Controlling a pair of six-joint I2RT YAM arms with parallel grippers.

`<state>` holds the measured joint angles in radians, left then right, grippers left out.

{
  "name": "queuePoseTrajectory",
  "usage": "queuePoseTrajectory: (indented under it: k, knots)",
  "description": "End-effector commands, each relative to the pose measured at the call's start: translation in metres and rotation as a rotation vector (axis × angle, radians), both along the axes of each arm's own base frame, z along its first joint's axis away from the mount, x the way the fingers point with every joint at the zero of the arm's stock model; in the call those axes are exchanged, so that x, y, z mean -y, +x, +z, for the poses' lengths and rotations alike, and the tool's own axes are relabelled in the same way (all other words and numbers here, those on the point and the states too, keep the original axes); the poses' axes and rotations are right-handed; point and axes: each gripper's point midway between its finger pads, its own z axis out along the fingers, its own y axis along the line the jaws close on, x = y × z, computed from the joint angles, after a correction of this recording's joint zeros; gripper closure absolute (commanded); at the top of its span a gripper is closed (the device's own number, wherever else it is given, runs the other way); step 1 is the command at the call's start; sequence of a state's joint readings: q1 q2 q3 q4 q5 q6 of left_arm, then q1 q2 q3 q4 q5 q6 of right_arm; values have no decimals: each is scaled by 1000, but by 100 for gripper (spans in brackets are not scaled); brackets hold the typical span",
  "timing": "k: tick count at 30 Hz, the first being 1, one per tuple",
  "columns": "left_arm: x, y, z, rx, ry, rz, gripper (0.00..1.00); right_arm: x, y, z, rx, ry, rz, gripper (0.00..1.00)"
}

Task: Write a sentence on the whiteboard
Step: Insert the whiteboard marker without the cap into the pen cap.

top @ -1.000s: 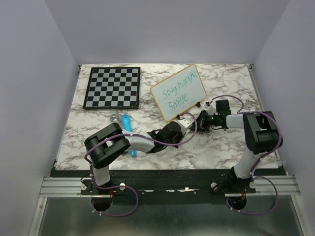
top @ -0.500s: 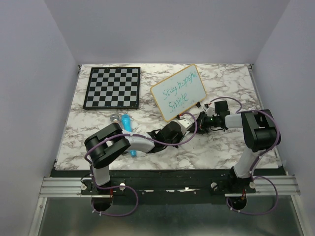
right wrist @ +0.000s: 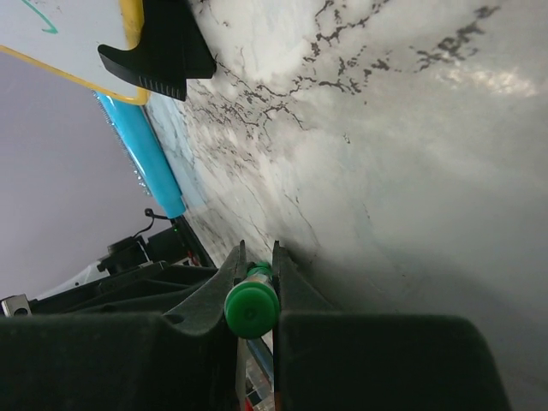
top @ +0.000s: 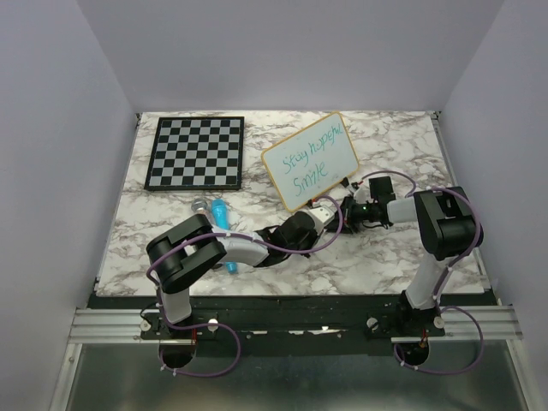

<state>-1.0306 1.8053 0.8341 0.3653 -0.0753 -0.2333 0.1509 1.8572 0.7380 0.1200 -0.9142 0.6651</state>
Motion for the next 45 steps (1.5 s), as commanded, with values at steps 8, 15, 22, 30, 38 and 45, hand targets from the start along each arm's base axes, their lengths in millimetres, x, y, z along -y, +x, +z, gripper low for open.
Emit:
queuePoseTrajectory:
  k: [8,15,22,30,38,45]
  knots:
    - [-38,-20,-45,-82,159,24,93,-20,-8,22,24,104,71,100]
    - [-24,0,-34,-44,112,50,93,-23,-6,28,88,77,94,99]
    - [-15,17,-17,5,52,81,92,-19,-4,21,121,3,94,99]
    - [-2,32,8,57,-43,94,87,-17,2,25,180,-36,91,100]
    - [4,52,29,105,-115,136,78,-10,7,22,213,-101,80,100]
    - [-6,57,53,117,-216,178,71,-6,11,18,228,-143,73,99]
